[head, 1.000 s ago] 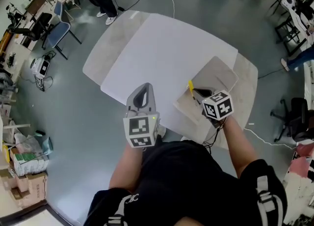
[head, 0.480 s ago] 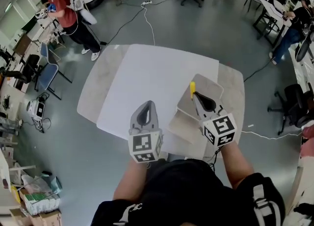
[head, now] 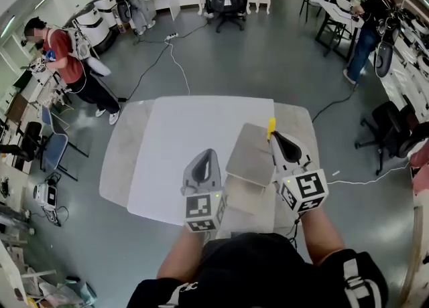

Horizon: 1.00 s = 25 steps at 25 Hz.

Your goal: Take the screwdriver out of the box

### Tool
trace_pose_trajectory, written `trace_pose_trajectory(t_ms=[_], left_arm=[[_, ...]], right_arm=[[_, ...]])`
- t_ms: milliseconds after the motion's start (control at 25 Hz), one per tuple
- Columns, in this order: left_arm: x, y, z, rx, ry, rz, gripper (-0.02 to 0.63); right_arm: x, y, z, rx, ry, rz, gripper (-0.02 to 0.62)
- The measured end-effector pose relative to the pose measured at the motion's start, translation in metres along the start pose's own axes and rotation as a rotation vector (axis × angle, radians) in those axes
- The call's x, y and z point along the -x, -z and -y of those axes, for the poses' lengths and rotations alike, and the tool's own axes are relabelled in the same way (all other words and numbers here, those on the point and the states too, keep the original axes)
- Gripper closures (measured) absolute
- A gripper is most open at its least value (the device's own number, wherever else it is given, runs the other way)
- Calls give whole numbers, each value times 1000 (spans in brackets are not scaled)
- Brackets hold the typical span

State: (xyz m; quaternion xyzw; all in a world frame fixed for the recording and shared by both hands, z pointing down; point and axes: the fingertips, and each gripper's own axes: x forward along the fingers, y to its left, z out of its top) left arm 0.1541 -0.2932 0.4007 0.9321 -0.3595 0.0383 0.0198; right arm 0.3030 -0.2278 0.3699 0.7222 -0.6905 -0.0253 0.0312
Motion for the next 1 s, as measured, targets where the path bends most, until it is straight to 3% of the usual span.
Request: trace_pose_trajectory(t_ms=[440,1000], left_arm=[[-21,-9,57,-20,123,20,594],[-16,-13,67,-33,127,24,594]], right_arm=[[32,0,44,-17,96,9,577],[42,0,55,-33,132,16,577]])
